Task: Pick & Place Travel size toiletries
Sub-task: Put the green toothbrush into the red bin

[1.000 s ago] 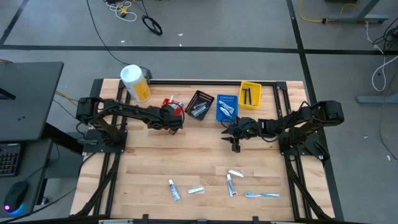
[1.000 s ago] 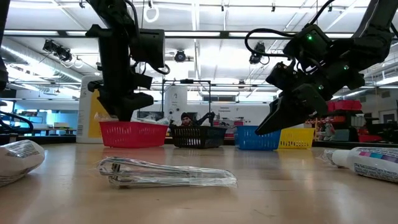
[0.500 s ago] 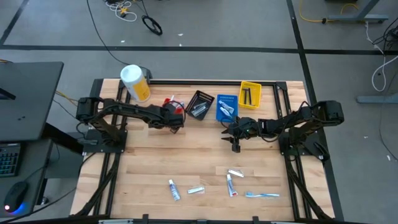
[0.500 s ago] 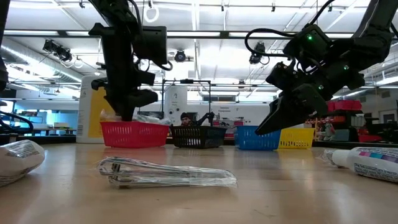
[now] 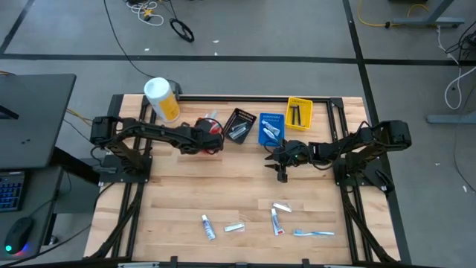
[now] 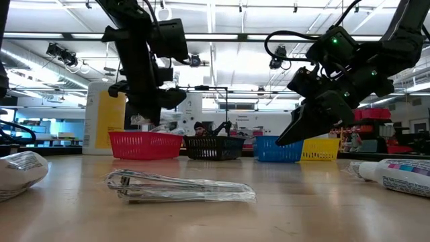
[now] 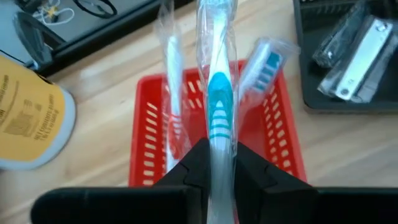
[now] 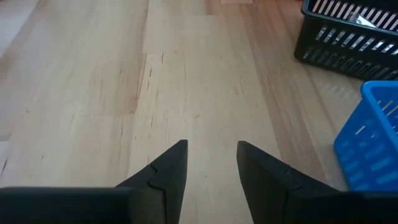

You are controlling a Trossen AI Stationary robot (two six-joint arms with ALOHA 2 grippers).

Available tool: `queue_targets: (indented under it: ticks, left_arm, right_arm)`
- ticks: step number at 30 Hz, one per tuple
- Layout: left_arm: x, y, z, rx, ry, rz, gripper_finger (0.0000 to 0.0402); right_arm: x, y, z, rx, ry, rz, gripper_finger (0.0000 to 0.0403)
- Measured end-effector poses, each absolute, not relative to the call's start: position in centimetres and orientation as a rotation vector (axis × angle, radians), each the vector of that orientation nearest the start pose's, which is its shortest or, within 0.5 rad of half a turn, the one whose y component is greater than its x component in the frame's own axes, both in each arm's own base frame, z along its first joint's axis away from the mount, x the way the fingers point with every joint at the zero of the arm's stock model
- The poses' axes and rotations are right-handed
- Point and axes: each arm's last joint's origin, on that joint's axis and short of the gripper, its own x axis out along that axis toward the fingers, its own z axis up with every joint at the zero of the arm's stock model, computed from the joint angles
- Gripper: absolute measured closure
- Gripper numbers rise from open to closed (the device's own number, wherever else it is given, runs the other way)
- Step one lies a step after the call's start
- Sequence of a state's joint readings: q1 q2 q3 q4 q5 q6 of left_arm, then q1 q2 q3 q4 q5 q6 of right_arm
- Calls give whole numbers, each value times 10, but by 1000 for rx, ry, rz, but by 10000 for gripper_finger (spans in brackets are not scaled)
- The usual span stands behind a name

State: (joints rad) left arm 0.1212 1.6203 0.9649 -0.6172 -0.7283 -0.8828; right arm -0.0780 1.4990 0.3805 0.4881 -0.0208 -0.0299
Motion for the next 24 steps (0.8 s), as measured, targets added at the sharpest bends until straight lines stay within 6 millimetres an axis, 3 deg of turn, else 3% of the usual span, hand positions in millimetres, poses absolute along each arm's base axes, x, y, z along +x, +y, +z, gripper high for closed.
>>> queue_targets:
  ticks: [15,24]
  left_arm:
    - [286,55,180,-309,798,1210,355]
    - [295,56,147,-273,918,1196,342]
  right_arm:
    - [239,-18,115,3,641,-46,253]
    - [239,-18,115,3,641,-46,253]
